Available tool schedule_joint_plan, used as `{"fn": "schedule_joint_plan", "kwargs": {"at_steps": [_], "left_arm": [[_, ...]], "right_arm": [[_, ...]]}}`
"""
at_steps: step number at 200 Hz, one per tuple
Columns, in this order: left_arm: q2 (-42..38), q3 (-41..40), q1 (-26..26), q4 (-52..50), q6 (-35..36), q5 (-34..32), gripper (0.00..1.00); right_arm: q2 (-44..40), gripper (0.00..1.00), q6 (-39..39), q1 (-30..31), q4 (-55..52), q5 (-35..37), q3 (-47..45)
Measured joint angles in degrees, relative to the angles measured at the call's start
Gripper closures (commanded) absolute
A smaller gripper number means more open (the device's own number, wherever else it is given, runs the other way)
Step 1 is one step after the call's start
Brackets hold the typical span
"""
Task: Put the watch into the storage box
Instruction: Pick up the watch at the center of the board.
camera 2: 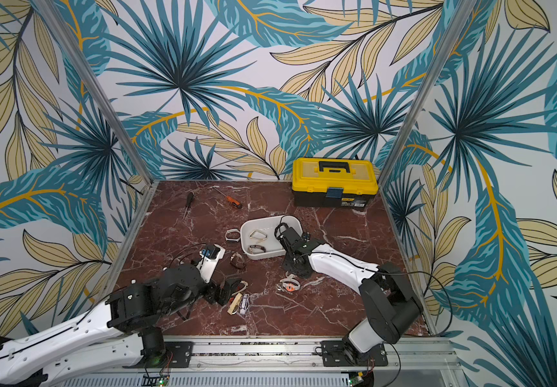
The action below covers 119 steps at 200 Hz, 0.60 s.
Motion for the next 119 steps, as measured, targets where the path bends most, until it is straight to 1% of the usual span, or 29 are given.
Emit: {"fn": "schedule_joint_plan", "kwargs": {"at_steps": [77, 119], "left_arm": [[-0.9, -1.4, 0.0, 0.5, 0.0, 0.7, 0.0], [-1.9, -1.9, 0.0, 0.9, 0.0, 0.9, 0.0]], "right_arm": [[2.0, 0.54, -0.7, 0.0, -0.6, 0.1, 0.1], [2.7, 0.55, -0.7, 0.0, -0.7, 0.3, 0.2]]}}
